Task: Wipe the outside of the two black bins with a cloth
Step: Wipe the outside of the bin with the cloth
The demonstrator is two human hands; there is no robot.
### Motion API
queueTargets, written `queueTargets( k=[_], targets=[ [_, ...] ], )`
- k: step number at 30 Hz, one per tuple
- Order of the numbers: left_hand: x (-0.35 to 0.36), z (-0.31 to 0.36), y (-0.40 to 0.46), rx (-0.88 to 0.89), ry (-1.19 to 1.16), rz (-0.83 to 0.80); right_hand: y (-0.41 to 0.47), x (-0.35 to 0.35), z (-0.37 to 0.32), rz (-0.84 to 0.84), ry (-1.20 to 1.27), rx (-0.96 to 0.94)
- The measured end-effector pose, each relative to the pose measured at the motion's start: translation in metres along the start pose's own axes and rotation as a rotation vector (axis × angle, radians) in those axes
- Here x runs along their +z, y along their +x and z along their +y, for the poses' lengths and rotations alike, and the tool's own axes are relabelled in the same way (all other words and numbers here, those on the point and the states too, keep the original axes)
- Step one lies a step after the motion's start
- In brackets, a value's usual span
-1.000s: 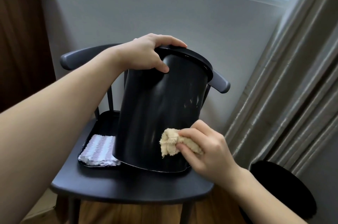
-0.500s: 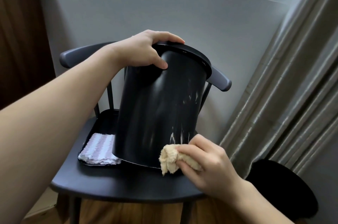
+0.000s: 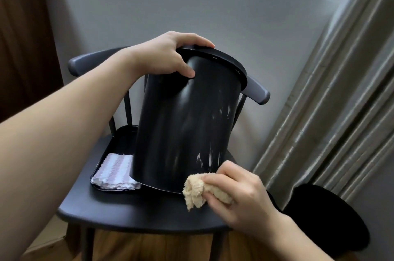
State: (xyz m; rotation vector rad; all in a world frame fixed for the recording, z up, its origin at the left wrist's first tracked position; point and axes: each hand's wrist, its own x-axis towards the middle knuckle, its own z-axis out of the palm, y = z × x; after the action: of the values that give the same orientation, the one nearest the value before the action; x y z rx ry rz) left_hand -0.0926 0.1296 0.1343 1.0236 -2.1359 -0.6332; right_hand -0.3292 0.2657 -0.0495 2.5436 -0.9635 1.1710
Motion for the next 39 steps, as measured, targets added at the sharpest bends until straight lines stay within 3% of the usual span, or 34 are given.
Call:
queueTargets(
  k=[6,11,16,21,24,39],
  targets=[
    [0.001,0.003,-0.001,-0.010,0.009,0.007,0.034,-0.009,0.010,0.241,-0.082,0.181],
    [0.002,0.004,-0.004,-0.027,0.004,0.015,0.006,0.001,0.006,0.115,0.083,0.079],
    [0.008,0.009,-0.004,-0.067,0.047,0.050,-0.008,0.006,0.008,0.140,0.105,0.126],
    [0.015,0.022,-0.002,-0.096,0.303,0.160,-0.010,0.008,0.007,0.152,0.124,0.141],
    [0.022,0.033,-0.002,-0.041,0.352,0.123,-0.010,0.007,0.006,0.162,0.133,0.164],
    [0.014,0.020,0.007,-0.076,0.134,0.005,-0.007,-0.004,0.002,0.114,0.153,0.136]
  ],
)
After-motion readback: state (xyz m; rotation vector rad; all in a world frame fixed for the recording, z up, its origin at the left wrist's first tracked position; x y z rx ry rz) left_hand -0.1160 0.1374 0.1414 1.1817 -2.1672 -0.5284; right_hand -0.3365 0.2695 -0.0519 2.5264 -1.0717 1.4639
